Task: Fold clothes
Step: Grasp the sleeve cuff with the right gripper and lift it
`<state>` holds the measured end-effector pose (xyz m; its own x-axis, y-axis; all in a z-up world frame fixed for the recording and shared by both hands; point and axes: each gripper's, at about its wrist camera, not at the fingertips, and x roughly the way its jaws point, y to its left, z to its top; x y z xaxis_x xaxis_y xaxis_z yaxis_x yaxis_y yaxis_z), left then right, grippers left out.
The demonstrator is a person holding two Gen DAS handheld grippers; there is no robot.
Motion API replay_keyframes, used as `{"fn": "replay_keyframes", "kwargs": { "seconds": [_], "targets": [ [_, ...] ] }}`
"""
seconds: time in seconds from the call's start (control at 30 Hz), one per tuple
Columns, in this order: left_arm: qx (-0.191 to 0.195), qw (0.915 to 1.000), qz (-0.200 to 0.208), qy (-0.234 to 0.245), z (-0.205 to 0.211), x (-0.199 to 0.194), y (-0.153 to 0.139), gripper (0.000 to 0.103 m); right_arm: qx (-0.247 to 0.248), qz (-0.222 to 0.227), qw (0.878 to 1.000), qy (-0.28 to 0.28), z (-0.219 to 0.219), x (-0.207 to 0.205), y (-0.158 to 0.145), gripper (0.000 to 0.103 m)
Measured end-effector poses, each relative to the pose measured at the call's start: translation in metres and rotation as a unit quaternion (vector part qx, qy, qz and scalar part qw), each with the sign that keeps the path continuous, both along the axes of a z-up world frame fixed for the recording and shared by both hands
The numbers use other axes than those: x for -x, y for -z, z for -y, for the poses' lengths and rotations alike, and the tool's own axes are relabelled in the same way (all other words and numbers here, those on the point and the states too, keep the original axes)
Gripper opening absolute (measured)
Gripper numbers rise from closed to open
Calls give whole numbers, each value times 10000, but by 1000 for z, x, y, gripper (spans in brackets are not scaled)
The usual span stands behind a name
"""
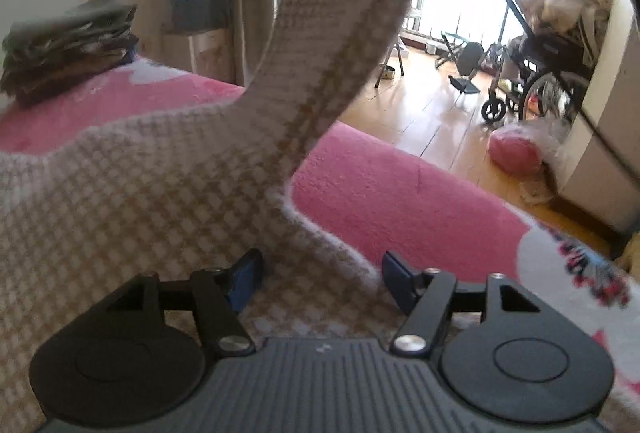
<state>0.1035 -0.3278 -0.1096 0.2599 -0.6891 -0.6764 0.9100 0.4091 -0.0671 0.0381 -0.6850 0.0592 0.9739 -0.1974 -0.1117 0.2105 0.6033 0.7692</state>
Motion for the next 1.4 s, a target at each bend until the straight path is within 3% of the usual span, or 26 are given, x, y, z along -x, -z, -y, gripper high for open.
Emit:
{"fn": "replay_keyframes", "kwargs": {
  "seconds": [0.2, 0.33, 0.5, 0.63, 0.77, 0.83, 0.9, 0.97, 1.0, 1.03, 1.07, 1.13, 1.2, 1.3, 1.4],
  "targets": [
    [111, 9972, -331, -666, -71, -3, -36, 63, 323, 301, 9954, -855, -45, -20, -42, 15],
    [281, 9830, -819, -1617, -147, -7, -49, 63, 715, 483, 9834, -1597, -102, -36, -73, 15],
    [732, 9463, -1167, -2924, -242, -8, -58, 63, 1145, 490, 9632, -2383, -196, -67, -87, 15],
    [1269, 9066, -1411, -3769, -317, -3, -61, 64, 1235, 273, 9486, -2901, -274, -100, -65, 16],
    [1500, 8809, -1527, -4220, -362, -6, -59, 65, 1465, -165, 9293, -3387, -363, -131, -21, 16],
    [1559, 8703, -1662, -4366, -378, -10, -55, 66, 2009, -586, 9121, -3526, -413, -142, 9, 18],
    [1617, 8610, -1811, -4469, -390, -14, -50, 66, 2635, -1110, 8856, -3659, -462, -153, 46, 24],
    [1609, 8570, -1886, -4517, -396, -18, -44, 67, 3022, -1783, 8395, -4148, -498, -164, 86, 38],
    [1597, 8556, -1918, -4535, -397, -20, -41, 68, 3124, -2102, 8162, -4381, -511, -167, 103, 40],
    [1587, 8542, -1948, -4552, -398, -22, -38, 68, 3102, -2319, 8029, -4531, -517, -167, 114, 40],
    [1606, 8538, -1951, -4552, -398, -23, -36, 68, 2941, -2315, 8034, -4631, -515, -164, 116, 42],
    [1629, 8550, -1923, -4534, -395, -25, -34, 68, 2451, -1978, 8220, -4745, -497, -152, 108, 54],
    [1640, 8579, -1867, -4498, -391, -30, -33, 68, 1822, -1449, 8507, -4712, -467, -134, 93, 78],
    [1582, 8650, -1726, -4437, -378, -42, -34, 68, 800, -841, 8899, -4412, -408, -110, 79, 82],
    [1426, 8776, -1627, -4278, -355, -63, -36, 68, 20, -772, 9287, -3627, -351, -75, 82, 82]
  ]
}}
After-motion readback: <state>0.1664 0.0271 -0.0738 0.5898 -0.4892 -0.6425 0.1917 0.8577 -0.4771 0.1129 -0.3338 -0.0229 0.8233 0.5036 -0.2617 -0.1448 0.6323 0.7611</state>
